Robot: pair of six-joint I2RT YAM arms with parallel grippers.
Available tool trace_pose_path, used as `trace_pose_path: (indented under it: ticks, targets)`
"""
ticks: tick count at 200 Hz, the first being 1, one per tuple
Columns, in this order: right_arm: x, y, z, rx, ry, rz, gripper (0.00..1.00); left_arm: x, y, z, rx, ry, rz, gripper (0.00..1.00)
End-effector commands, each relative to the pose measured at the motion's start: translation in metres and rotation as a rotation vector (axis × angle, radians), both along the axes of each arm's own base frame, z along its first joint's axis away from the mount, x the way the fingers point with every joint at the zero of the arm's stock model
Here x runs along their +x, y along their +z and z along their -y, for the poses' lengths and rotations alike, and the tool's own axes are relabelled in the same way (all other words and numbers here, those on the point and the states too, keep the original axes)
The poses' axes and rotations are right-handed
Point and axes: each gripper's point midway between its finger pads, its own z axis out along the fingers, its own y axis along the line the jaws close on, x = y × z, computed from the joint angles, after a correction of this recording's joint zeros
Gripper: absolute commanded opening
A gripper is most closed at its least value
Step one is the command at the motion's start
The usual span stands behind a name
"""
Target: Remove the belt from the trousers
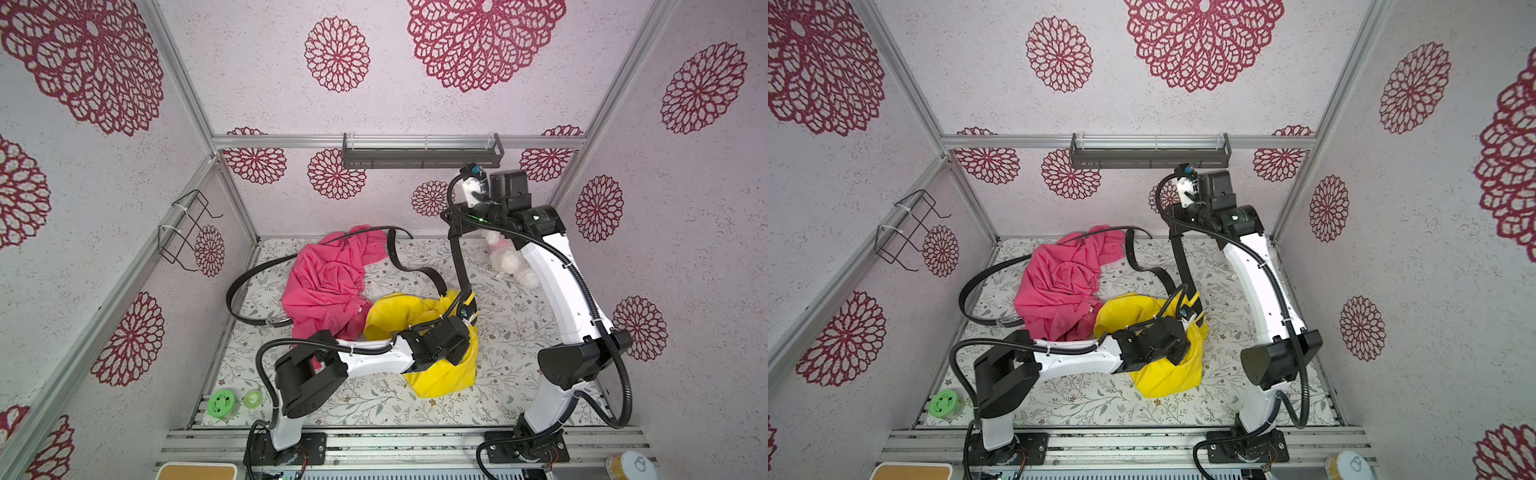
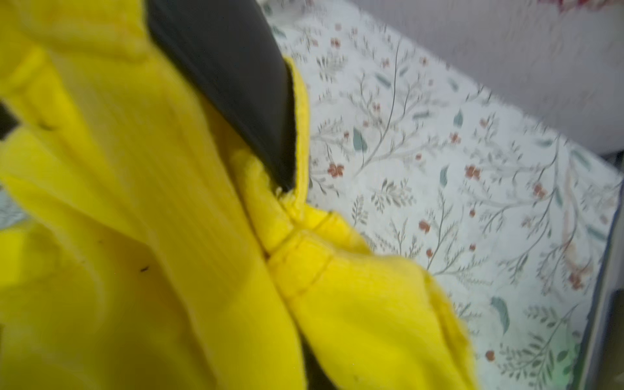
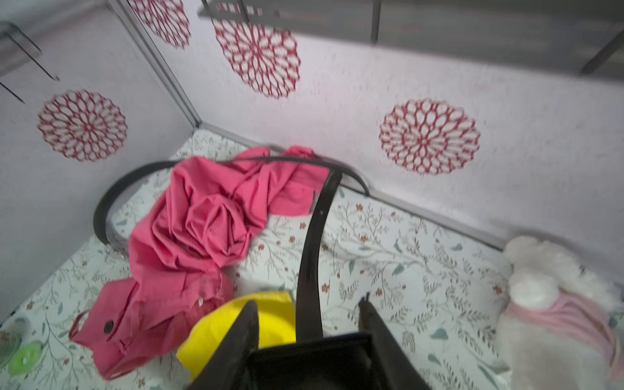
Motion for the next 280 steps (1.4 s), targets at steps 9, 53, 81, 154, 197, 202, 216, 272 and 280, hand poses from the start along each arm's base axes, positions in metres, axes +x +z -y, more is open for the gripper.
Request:
trace_pose_path:
  ticks: [9,53,81,154,197,202,216,272,280]
  targets:
    - [-0.018,0.070,-0.006,0.119,0.062,0.171,0.00,-0.028,-0.032,-0.022,0.260,-0.068,-0.009,0.00]
    - [-0.033,0.019,-0.006,0.131,0.072,0.080,0.00,-0.011,0.031,-0.053,0.041,0.092,0.089,0.88]
    - [-0.045,0.003,-0.007,0.163,0.085,0.039,0.00,-0.002,0.103,-0.079,-0.248,0.170,0.180,0.97]
    - [-0.076,0.007,-0.021,0.296,0.116,0.028,0.00,0.016,0.208,-0.080,-0.729,0.119,0.258,0.97]
    - [-0.085,0.020,-0.038,0.311,0.144,0.049,0.00,0.020,0.228,-0.050,-0.912,0.067,0.239,0.97]
    - [-0.085,0.020,-0.040,0.314,0.147,0.046,0.00,0.022,0.229,-0.049,-0.918,0.069,0.239,0.98]
    - [-0.090,0.021,-0.044,0.319,0.160,0.047,0.00,0.028,0.230,-0.046,-0.912,0.087,0.257,0.98]
    - [-0.108,0.014,-0.060,0.350,0.204,0.011,0.00,0.061,0.216,-0.060,-0.938,0.138,0.257,0.48]
    - [-0.108,0.010,-0.060,0.340,0.201,-0.002,0.00,0.062,0.214,-0.061,-0.936,0.136,0.249,0.31]
